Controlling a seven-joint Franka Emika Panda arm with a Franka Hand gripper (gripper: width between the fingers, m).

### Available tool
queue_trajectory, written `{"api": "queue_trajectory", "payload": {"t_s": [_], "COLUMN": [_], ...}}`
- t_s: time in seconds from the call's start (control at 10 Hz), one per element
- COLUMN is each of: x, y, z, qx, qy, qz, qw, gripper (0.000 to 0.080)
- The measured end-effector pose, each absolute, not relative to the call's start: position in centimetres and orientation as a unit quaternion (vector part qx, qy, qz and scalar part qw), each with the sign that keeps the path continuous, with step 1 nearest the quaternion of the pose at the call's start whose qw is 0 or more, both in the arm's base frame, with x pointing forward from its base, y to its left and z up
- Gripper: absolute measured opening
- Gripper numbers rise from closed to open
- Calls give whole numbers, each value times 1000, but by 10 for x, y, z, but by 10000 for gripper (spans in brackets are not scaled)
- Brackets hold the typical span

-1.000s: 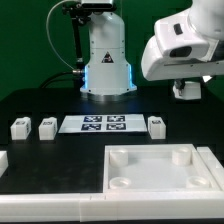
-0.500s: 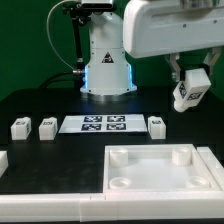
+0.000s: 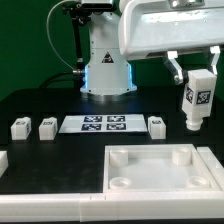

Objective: Assemble one leg

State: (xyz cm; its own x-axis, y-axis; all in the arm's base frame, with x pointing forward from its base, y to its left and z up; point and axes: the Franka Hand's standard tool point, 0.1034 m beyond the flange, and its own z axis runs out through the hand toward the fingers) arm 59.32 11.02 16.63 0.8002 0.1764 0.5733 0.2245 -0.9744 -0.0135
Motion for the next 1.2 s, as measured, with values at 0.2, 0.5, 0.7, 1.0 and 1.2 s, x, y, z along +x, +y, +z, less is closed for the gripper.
{"api": "queue_trajectory", "payload": {"t_s": [0.2, 0.5, 0.7, 1.0, 1.2], "x": [629, 641, 636, 629, 626], "y": [93, 99, 106, 113, 116], "z": [149, 119, 108, 102, 101], "qx": [-941, -944, -947, -948, -946], "qy": [-113, -110, -112, -114, -117], "qz": [-318, -309, -299, -293, -297], "qw": [32, 40, 44, 47, 47], "gripper": [291, 292, 292, 292, 292]}}
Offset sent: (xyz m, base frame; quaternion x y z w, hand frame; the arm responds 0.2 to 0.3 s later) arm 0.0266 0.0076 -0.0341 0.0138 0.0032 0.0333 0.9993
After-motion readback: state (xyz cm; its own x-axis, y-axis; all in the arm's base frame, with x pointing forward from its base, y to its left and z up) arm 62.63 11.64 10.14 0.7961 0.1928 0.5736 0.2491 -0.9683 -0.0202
